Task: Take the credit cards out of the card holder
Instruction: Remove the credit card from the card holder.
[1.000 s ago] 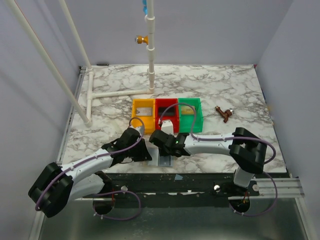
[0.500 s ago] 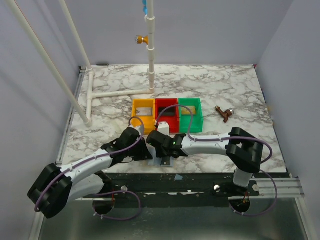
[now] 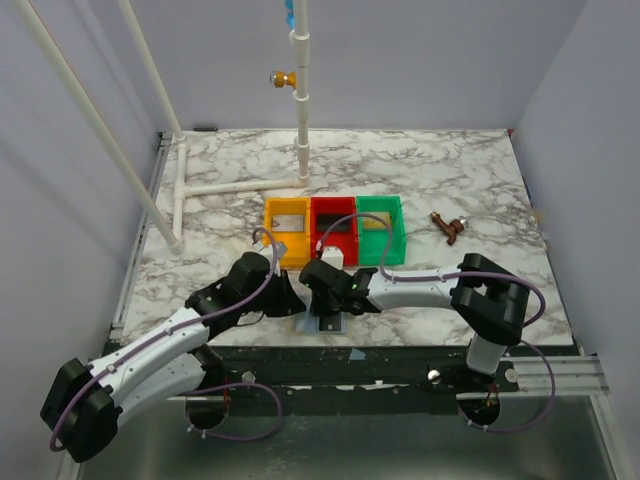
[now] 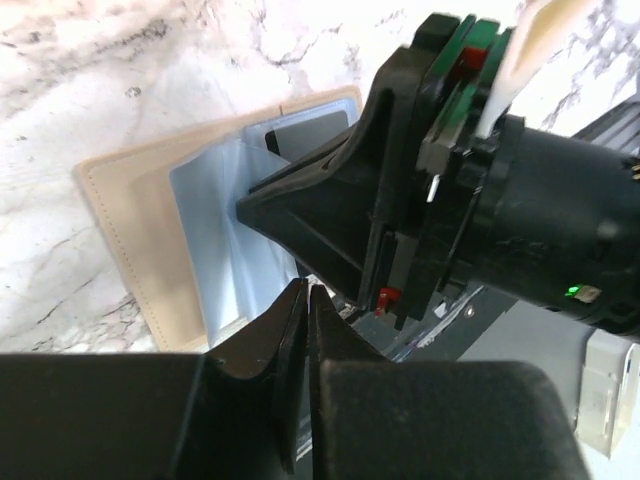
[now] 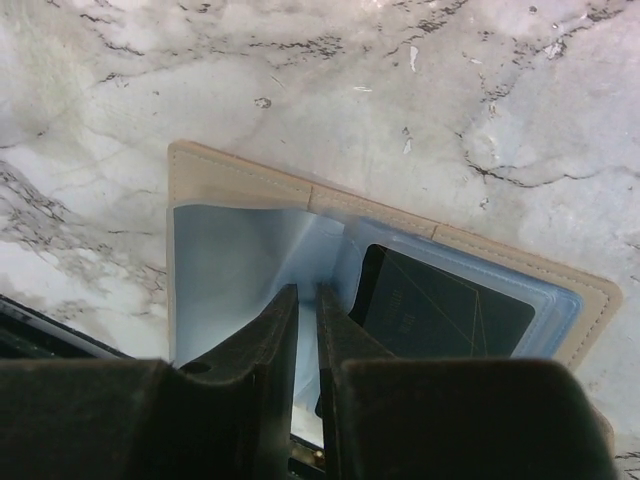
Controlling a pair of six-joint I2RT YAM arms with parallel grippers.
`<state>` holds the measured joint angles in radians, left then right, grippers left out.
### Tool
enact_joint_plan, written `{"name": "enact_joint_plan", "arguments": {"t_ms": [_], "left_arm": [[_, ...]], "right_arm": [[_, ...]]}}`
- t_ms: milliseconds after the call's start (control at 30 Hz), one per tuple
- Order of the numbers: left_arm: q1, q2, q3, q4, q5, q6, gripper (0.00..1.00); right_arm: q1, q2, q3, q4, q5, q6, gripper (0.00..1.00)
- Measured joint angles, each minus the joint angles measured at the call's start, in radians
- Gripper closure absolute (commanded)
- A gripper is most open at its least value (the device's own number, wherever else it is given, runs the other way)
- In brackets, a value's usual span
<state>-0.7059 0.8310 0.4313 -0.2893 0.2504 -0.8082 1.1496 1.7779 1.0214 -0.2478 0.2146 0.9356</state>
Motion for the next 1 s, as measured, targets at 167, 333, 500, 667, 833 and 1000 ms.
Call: {"name": "enact_joint_plan", "arguments": {"t_ms": [167, 333, 500, 667, 833, 1000], "left_arm": [[-0.015, 0.079, -0.027, 0.052, 0.033, -0.021, 1.0], [-0.016, 0.158, -0.087, 0.121, 0.068, -0.057, 1.0], [-0.023, 0.216, -0.095, 0.195, 0.1, -0.08, 1.0], [-0.042, 0.218, -0.088, 0.22, 0.104, -0.084, 1.0], [-0.049, 0.273, -0.076, 0.242, 0.103, -0.084, 1.0], [-0.049, 0.335, -0.076, 0.246, 0.093, -0.087, 1.0]], "right_arm": [[-0.024, -0.034, -0.051, 0.037, -0.016, 0.035, 0.85], [-0.046, -0.077, -0.096, 0.043, -0.018, 0.062, 0.85], [-0.047, -0.077, -0.1, 0.053, -0.022, 0.072, 0.86], [-0.048, -0.077, -0.101, 0.068, -0.026, 0.077, 0.86], [-0.047, -0.077, -0.101, 0.071, -0.027, 0.077, 0.86], [-0.047, -0.085, -0.101, 0.068, -0.026, 0.077, 0.81]]}}
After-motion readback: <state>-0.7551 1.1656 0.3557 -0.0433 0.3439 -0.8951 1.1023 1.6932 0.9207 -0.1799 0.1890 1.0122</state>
